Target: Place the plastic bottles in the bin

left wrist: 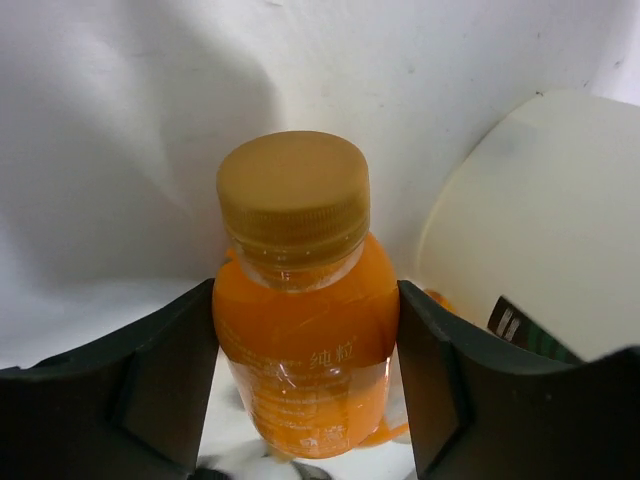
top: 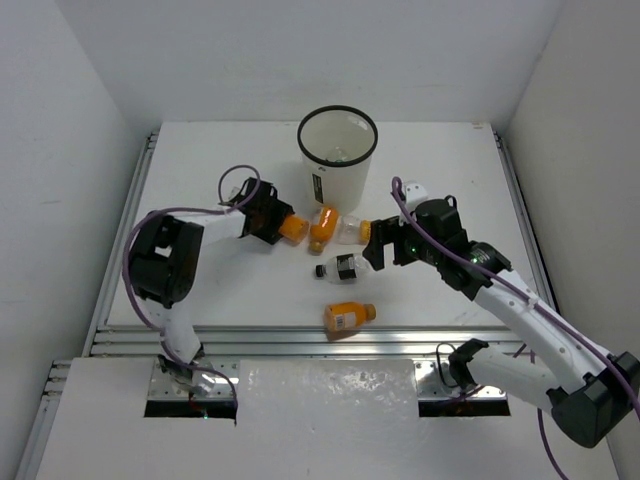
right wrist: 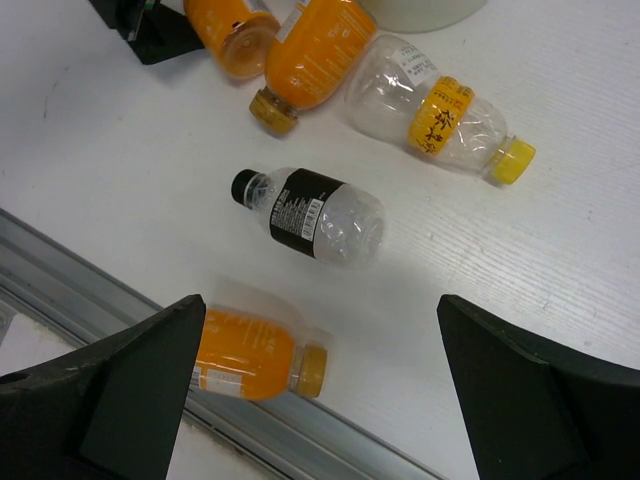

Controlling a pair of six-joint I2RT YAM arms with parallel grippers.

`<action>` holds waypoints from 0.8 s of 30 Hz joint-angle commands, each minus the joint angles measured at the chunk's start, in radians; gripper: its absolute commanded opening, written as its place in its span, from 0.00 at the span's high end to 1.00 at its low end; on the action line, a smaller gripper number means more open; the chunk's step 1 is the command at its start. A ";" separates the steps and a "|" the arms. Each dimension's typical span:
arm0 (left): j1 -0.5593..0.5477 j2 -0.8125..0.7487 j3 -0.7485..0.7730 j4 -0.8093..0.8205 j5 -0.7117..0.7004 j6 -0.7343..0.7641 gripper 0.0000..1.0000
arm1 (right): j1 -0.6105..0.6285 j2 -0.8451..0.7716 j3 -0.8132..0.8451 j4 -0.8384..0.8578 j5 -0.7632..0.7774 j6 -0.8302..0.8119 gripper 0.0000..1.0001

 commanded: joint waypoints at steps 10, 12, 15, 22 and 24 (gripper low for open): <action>-0.123 -0.487 0.125 0.117 -0.323 0.584 0.93 | 0.001 -0.137 -0.080 0.025 0.102 0.062 0.01; -0.145 -0.431 0.258 0.110 -0.284 0.701 0.93 | 0.001 -0.169 -0.106 0.034 0.149 0.101 0.01; -0.171 -0.305 0.410 0.073 -0.250 0.824 0.93 | 0.000 -0.192 -0.110 0.024 0.188 0.123 0.01; -0.179 0.043 0.943 -0.124 -0.189 0.979 0.60 | -0.002 -0.176 -0.116 -0.009 0.225 0.115 0.01; -0.179 0.149 1.048 -0.187 -0.177 0.987 0.38 | -0.003 -0.160 -0.120 -0.001 0.229 0.102 0.01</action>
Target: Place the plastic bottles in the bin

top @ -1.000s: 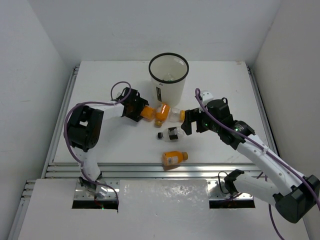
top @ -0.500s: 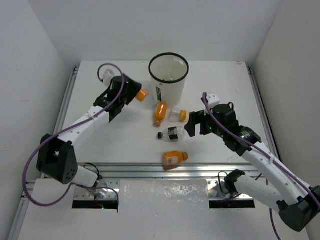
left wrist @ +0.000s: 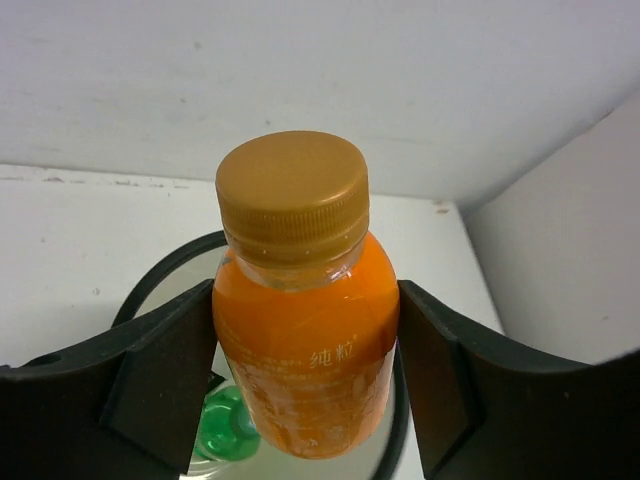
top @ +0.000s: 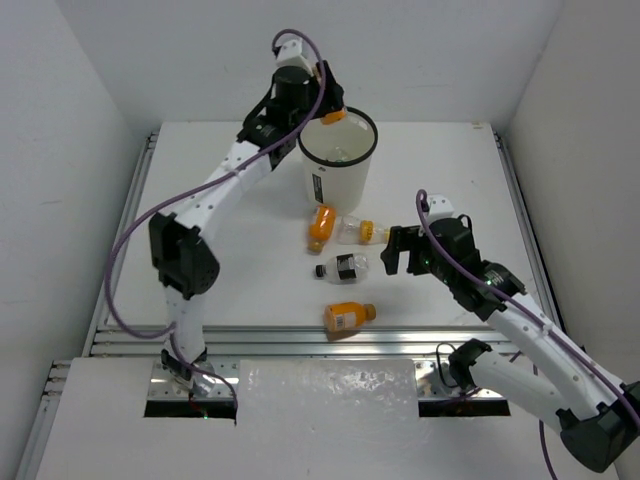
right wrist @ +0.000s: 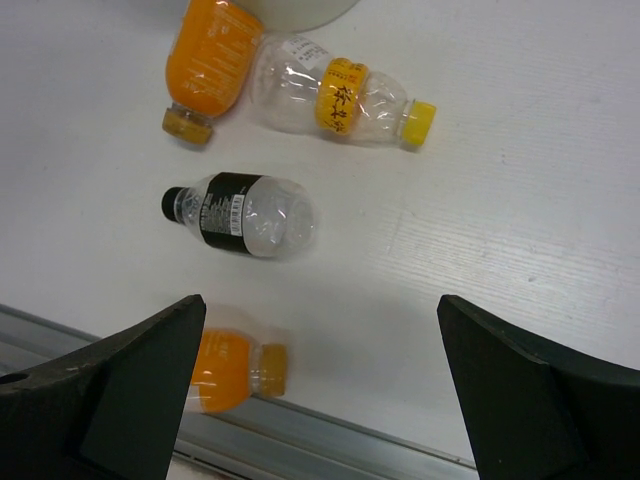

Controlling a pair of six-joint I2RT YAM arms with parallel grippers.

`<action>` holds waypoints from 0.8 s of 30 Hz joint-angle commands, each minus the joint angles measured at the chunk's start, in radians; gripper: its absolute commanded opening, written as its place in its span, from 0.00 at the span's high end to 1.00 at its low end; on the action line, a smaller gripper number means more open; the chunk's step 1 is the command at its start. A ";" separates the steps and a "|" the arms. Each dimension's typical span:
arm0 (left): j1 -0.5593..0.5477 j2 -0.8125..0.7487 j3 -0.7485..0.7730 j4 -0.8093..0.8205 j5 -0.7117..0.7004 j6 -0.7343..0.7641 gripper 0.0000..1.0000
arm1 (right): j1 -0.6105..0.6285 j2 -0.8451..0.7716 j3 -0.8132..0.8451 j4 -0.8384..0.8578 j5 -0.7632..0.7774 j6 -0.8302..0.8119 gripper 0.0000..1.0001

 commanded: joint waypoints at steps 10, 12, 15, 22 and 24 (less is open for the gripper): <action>-0.040 -0.020 0.166 -0.237 0.032 0.061 0.00 | -0.124 0.304 0.039 0.301 -0.224 -0.282 0.01; -0.048 -0.091 0.163 -0.286 0.018 0.049 0.00 | -0.144 0.353 0.020 0.413 -0.221 -0.337 0.01; -0.051 -0.238 0.038 -0.375 0.018 0.015 0.00 | -0.152 0.445 -0.040 0.662 -0.240 -0.515 0.01; -0.054 -0.738 -0.573 -0.311 0.097 -0.025 0.00 | -0.216 0.753 0.131 0.665 -0.436 -0.797 0.01; -0.054 -0.878 -0.697 -0.337 0.081 -0.011 0.00 | -0.219 0.821 0.174 0.642 -0.447 -0.836 0.01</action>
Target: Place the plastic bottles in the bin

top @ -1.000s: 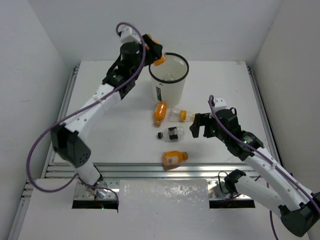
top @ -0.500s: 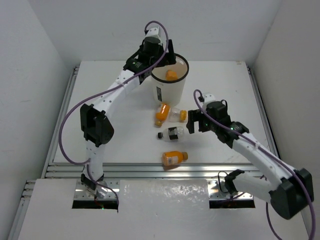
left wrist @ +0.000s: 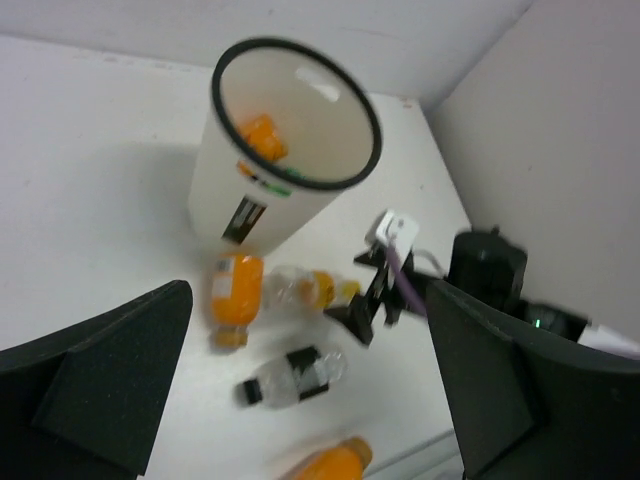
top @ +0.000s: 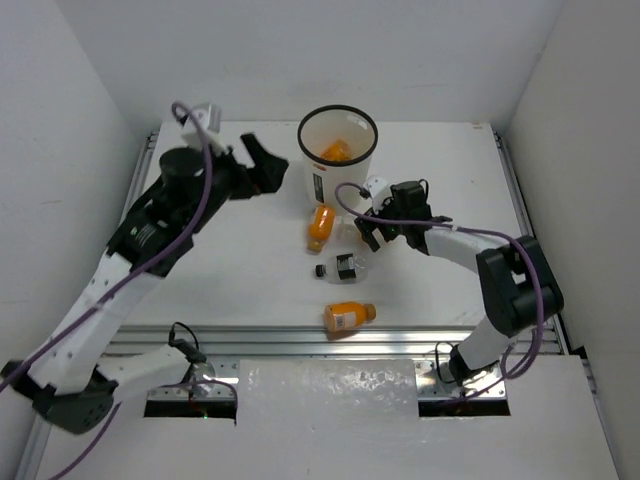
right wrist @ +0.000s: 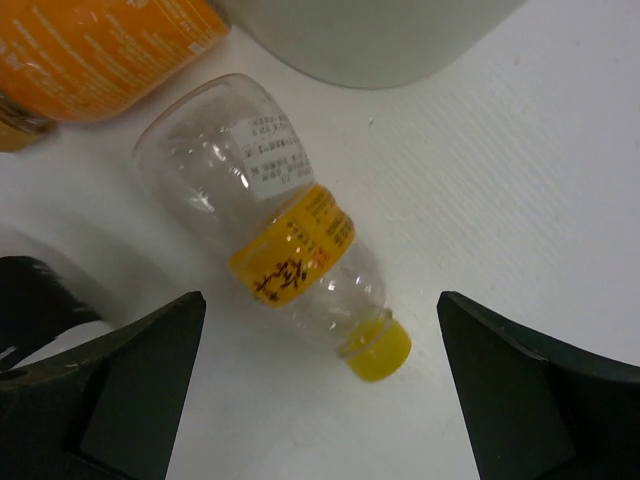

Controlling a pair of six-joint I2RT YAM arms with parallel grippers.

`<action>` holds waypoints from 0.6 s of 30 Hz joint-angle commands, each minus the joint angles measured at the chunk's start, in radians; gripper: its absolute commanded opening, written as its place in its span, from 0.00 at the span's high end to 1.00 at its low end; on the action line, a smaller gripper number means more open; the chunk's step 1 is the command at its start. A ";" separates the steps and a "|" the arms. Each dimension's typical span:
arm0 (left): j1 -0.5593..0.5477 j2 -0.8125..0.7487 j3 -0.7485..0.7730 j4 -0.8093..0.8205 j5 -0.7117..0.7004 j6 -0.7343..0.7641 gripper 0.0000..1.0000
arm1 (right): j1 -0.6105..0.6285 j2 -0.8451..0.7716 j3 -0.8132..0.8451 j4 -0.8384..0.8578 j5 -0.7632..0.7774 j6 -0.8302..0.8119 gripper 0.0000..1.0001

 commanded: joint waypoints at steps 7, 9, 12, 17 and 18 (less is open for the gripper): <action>-0.002 -0.373 -0.355 -0.175 -0.045 0.050 0.00 | -0.038 0.195 0.147 0.033 -0.064 -0.238 0.15; -0.002 -0.406 -0.384 -0.209 -0.079 0.056 0.00 | -0.052 0.201 0.118 0.036 -0.087 -0.230 0.24; -0.002 -0.443 -0.407 -0.226 -0.093 0.070 0.00 | -0.093 0.163 0.035 0.094 -0.124 -0.195 0.38; -0.002 -0.437 -0.432 -0.209 -0.087 0.058 0.00 | -0.108 0.084 0.001 0.104 -0.003 -0.126 0.67; -0.002 -0.429 -0.436 -0.199 -0.076 0.050 0.00 | -0.110 0.034 -0.004 0.101 0.040 -0.076 0.70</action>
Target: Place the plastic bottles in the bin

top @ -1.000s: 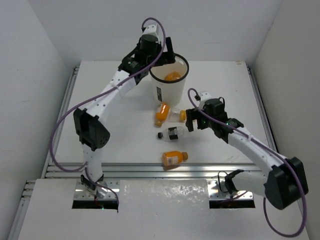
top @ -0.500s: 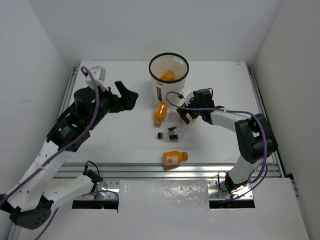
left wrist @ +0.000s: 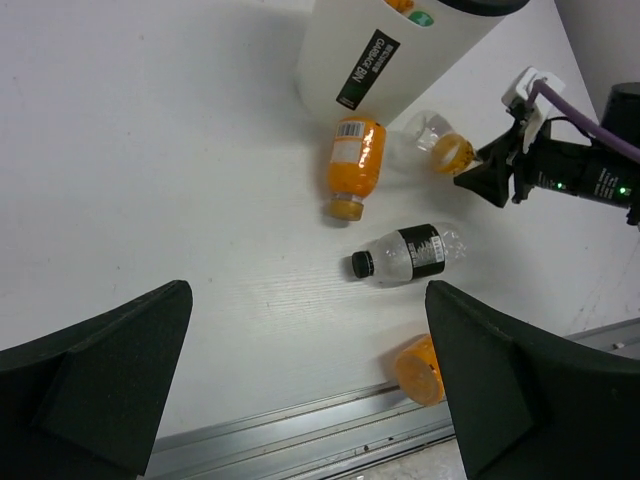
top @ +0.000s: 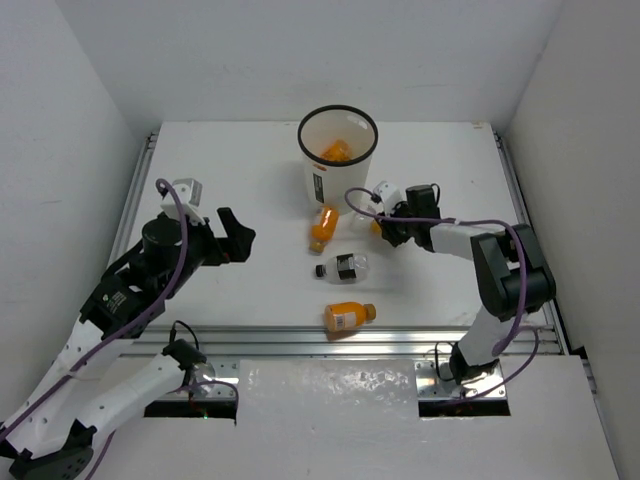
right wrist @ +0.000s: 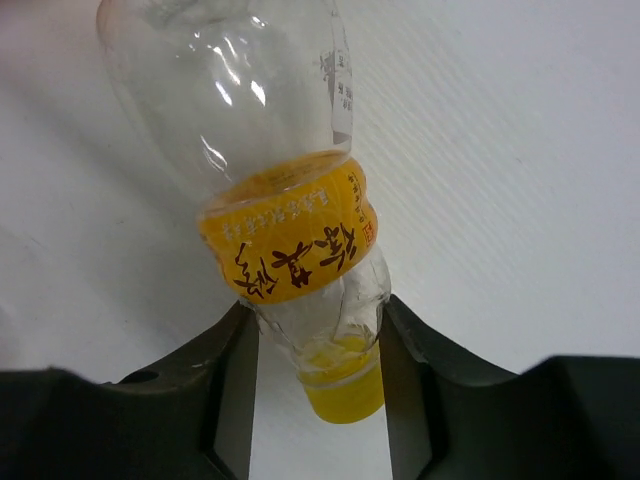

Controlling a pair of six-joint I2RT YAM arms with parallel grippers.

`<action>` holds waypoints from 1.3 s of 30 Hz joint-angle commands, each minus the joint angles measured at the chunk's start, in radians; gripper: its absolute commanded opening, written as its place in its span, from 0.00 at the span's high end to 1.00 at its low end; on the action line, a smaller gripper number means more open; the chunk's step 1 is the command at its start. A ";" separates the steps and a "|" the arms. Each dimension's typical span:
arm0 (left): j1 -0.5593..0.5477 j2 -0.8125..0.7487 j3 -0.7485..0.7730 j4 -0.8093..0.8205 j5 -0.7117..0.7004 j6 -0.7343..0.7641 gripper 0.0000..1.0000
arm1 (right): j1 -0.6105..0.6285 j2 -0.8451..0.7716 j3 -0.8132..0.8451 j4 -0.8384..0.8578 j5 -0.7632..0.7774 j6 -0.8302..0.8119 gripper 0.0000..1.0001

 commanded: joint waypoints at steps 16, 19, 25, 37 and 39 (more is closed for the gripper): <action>-0.068 0.338 -0.162 1.040 0.763 -0.236 0.00 | 0.060 -0.855 -0.393 0.384 -0.488 1.116 1.00; -0.154 0.422 -0.087 1.021 0.664 -0.185 0.00 | 0.131 -0.883 -0.346 0.346 -0.533 1.133 1.00; -0.190 0.551 0.011 0.951 0.576 -0.142 0.01 | 0.223 -0.881 -0.255 0.268 -0.564 1.097 1.00; -0.184 0.621 0.317 0.635 0.178 -0.075 1.00 | 0.228 -1.031 -0.179 -0.288 0.078 0.994 0.01; -0.162 0.698 0.413 0.587 0.052 -0.044 1.00 | 0.228 -1.071 -0.175 -0.403 0.212 1.006 0.01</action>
